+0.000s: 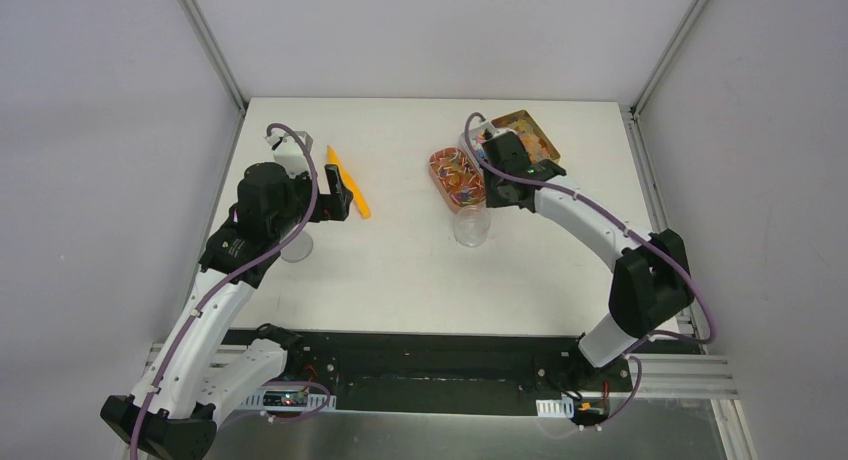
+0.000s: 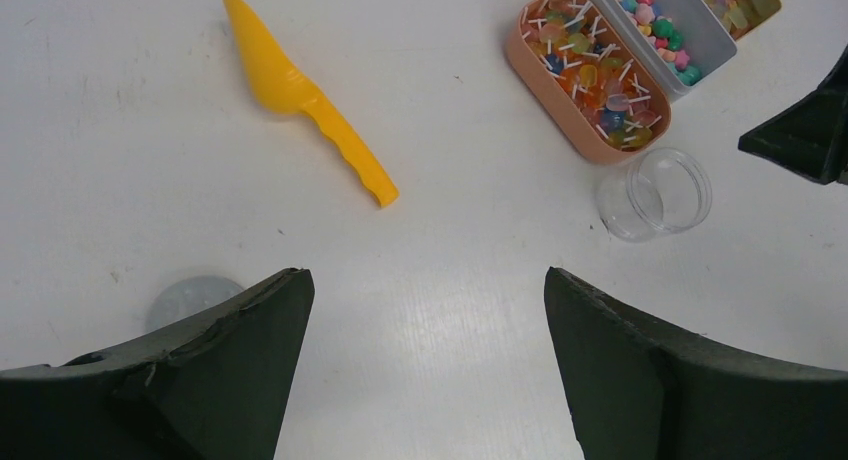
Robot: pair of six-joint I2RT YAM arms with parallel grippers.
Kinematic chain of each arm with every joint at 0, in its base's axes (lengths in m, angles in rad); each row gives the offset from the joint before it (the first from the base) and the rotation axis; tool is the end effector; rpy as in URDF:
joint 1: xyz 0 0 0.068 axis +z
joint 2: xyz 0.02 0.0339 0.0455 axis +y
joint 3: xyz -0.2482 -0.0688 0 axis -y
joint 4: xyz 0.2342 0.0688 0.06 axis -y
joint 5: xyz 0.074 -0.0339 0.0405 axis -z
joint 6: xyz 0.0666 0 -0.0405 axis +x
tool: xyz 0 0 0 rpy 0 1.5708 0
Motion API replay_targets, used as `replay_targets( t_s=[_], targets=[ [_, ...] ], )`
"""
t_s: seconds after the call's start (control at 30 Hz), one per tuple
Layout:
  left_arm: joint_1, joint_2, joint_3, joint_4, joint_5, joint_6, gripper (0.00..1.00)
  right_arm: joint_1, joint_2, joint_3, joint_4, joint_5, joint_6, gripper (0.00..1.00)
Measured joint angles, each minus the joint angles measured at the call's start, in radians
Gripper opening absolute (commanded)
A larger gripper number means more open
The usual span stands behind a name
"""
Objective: Pack the candies
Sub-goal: Move the packing bottle to the center of the board.
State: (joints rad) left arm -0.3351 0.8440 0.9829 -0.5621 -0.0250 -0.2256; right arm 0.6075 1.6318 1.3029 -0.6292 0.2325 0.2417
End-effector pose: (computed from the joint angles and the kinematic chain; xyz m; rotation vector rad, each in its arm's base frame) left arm 0.1959 -0.0665 0.3331 0.0938 2.0074 -0.3352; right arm 0.3010 0.1906 0.2288 -0.3626 2.4661 0.0595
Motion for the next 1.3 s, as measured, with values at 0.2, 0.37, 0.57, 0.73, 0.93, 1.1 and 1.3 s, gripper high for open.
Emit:
replay_targets(
  t_s=[0.2,0.37,0.57,0.73,0.93,1.1,1.3],
  targets=[
    [0.000,0.000,0.000,0.000,0.000,0.000,0.90,-0.134,-0.026,-0.078,0.050,0.018,-0.021,0.23],
    [0.000,0.006,0.000,0.000,-0.006,0.000,0.90,-0.151,0.010,-0.092,0.069,0.014,-0.037,0.23],
    [0.000,0.045,0.000,-0.014,-0.027,-0.002,0.88,-0.142,0.049,-0.144,0.127,-0.054,-0.034,0.22],
    [0.000,0.067,-0.002,-0.017,-0.029,-0.019,0.87,-0.112,0.060,-0.148,0.153,-0.091,-0.034,0.22],
    [0.000,0.118,-0.023,-0.021,-0.108,-0.065,0.87,-0.074,0.060,-0.172,0.212,-0.180,-0.035,0.23],
    [0.003,0.206,-0.021,-0.022,-0.151,-0.091,0.86,-0.079,0.058,-0.194,0.236,-0.225,-0.040,0.32],
    [0.065,0.424,0.094,-0.056,-0.146,-0.102,0.81,-0.082,-0.035,-0.243,0.237,-0.248,-0.019,0.70]
  ],
)
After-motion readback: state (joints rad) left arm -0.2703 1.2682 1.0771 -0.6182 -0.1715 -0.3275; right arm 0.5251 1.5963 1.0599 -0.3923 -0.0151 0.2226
